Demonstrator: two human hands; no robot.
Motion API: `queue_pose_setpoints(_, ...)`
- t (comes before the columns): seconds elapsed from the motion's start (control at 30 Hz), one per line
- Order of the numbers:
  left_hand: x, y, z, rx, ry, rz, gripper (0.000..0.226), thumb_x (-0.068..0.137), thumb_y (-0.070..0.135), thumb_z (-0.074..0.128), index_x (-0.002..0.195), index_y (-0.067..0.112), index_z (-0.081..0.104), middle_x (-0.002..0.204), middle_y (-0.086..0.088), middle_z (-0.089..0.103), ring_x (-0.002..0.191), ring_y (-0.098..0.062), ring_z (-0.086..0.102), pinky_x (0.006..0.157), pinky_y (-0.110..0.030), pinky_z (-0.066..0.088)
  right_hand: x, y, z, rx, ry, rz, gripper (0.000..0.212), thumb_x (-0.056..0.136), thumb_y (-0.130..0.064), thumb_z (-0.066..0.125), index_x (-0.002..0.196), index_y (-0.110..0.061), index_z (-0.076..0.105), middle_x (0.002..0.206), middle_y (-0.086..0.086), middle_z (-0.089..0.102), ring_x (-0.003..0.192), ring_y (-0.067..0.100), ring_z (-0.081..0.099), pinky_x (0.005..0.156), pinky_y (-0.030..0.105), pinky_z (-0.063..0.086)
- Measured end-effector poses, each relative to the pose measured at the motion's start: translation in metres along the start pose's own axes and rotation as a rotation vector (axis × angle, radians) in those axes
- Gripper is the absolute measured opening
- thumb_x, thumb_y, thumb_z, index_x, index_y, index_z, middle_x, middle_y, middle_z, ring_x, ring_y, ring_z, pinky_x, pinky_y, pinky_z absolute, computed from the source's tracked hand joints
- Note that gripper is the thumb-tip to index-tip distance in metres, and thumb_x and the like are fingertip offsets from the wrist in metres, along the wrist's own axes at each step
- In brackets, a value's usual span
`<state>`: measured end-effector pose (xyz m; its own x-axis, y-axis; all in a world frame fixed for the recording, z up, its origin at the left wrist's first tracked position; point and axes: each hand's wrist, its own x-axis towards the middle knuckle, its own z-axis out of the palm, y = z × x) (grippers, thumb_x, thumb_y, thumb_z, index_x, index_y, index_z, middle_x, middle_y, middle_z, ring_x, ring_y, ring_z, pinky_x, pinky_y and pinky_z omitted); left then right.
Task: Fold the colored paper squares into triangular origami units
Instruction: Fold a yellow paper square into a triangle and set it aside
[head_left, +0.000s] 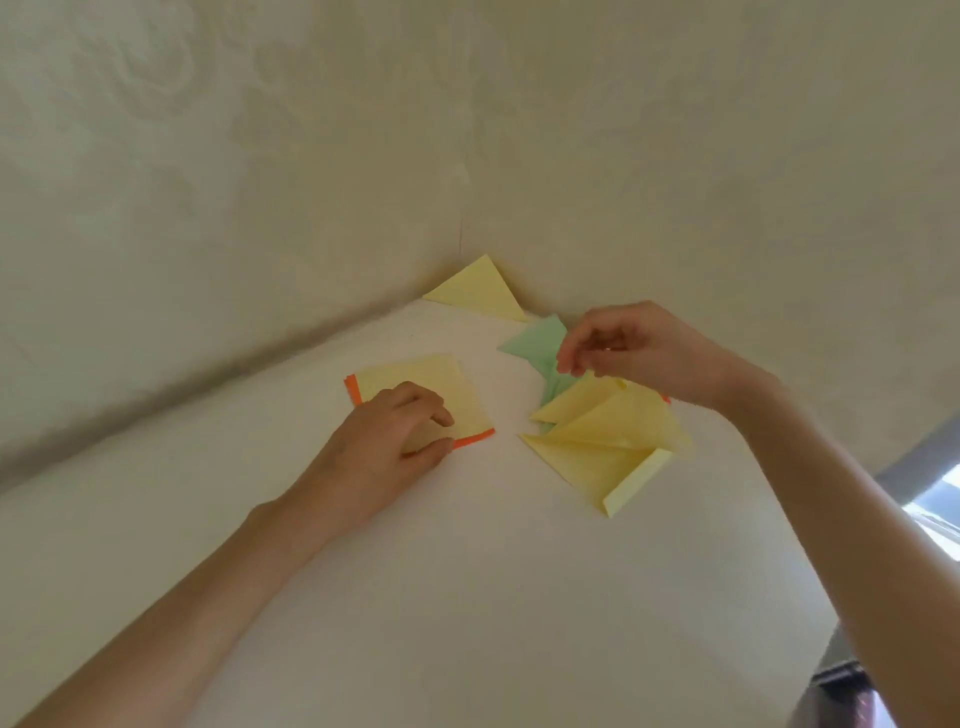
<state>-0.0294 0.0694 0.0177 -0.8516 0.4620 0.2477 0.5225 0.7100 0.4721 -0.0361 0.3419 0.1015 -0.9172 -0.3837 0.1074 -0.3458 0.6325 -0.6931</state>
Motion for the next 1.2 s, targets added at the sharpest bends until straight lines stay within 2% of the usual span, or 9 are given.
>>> queue_pose_setpoints(0.1,-0.01,0.005,0.005,-0.017,-0.045,-0.012,0.032,0.088,0.042,0.059,0.113,0.023,0.062,0.126,0.015,0.048,0.115,-0.007,0.048,0.091,-0.017,0.032,-0.048,0.021,0.001,-0.067,-0.022,0.067,0.026,0.078,-0.018,0.058,0.09,-0.037,0.07,0.104,-0.009,0.067,0.108,0.01,0.056,0.094,0.026,0.042)
queue_pose_setpoints(0.27,-0.026,0.009,0.012,0.04,-0.048,-0.01,0.063,0.078,0.063,0.031,0.112,0.021,0.064,0.122,0.01,0.056,0.109,-0.011,0.053,0.087,-0.02,0.036,-0.094,0.019,0.015,-0.167,0.405,-0.153,0.033,0.076,-0.046,0.062,0.104,-0.028,0.064,0.114,-0.016,0.059,0.115,0.009,0.046,0.097,0.01,0.031)
queue_pose_setpoints(0.47,-0.032,0.011,0.01,0.038,-0.016,0.004,0.062,0.079,0.061,0.032,0.111,0.018,0.064,0.117,0.008,0.057,0.107,-0.014,0.054,0.09,-0.026,0.04,-0.111,0.051,0.044,-0.583,0.31,-0.101,0.066,0.071,-0.071,0.052,0.12,-0.027,0.056,0.121,-0.006,0.054,0.113,0.015,0.039,0.096,0.024,0.029)
queue_pose_setpoints(0.6,-0.027,0.035,0.014,-0.079,0.02,0.039,0.057,0.081,0.059,0.055,0.122,0.019,0.059,0.127,0.009,0.05,0.116,-0.009,0.047,0.101,-0.029,0.036,-0.106,0.067,0.052,-0.577,0.333,-0.112,0.045,0.088,-0.06,0.042,0.104,-0.025,0.065,0.106,-0.005,0.064,0.105,0.013,0.048,0.101,0.037,0.031)
queue_pose_setpoints(0.7,-0.016,0.058,0.017,-0.154,-0.159,0.039,0.081,0.079,0.043,0.07,0.145,0.026,0.027,0.146,0.011,0.03,0.131,-0.008,0.032,0.111,-0.023,0.022,-0.101,0.064,0.055,-0.483,0.402,-0.074,0.029,0.093,-0.04,0.046,0.1,-0.021,0.067,0.096,-0.012,0.065,0.095,0.007,0.054,0.109,0.039,0.023)
queue_pose_setpoints(0.83,0.005,0.073,0.024,-0.1,-0.231,0.058,0.097,0.082,0.037,0.07,0.15,0.029,0.001,0.156,0.008,0.014,0.138,-0.01,0.019,0.101,-0.012,0.012,-0.1,0.052,0.05,-0.179,0.429,0.044,0.009,0.094,-0.018,0.056,0.093,-0.019,0.065,0.082,-0.025,0.061,0.084,-0.005,0.053,0.106,0.036,0.026)
queue_pose_setpoints(0.97,0.017,0.086,0.031,-0.259,-0.202,0.114,0.083,0.081,0.03,0.073,0.146,0.033,0.022,0.138,0.01,0.044,0.123,-0.008,0.042,0.102,-0.016,0.03,-0.099,0.046,0.053,0.164,0.478,0.123,0.017,0.088,-0.016,0.065,0.089,-0.034,0.065,0.076,-0.012,0.064,0.07,-0.003,0.056,0.073,0.024,0.039)
queue_pose_setpoints(1.07,0.018,0.088,0.037,-0.551,-0.135,0.036,0.045,0.082,0.025,0.071,0.118,0.043,0.049,0.105,0.015,0.059,0.087,-0.002,0.054,0.081,-0.012,0.042,-0.096,0.038,0.057,0.242,0.466,0.117,0.014,0.092,-0.019,0.06,0.095,-0.032,0.061,0.055,-0.014,0.058,0.054,0.0,0.048,0.059,0.024,0.034)
queue_pose_setpoints(1.2,0.02,0.084,0.039,-0.813,-0.031,-0.088,0.032,0.086,0.007,0.066,0.108,0.028,0.058,0.089,0.003,0.063,0.065,-0.002,0.052,0.068,-0.012,0.043,-0.104,0.033,0.055,0.375,0.422,0.001,0.033,0.089,-0.057,0.044,0.105,-0.03,0.056,0.081,-0.005,0.069,0.09,0.015,0.061,0.086,0.032,0.043)
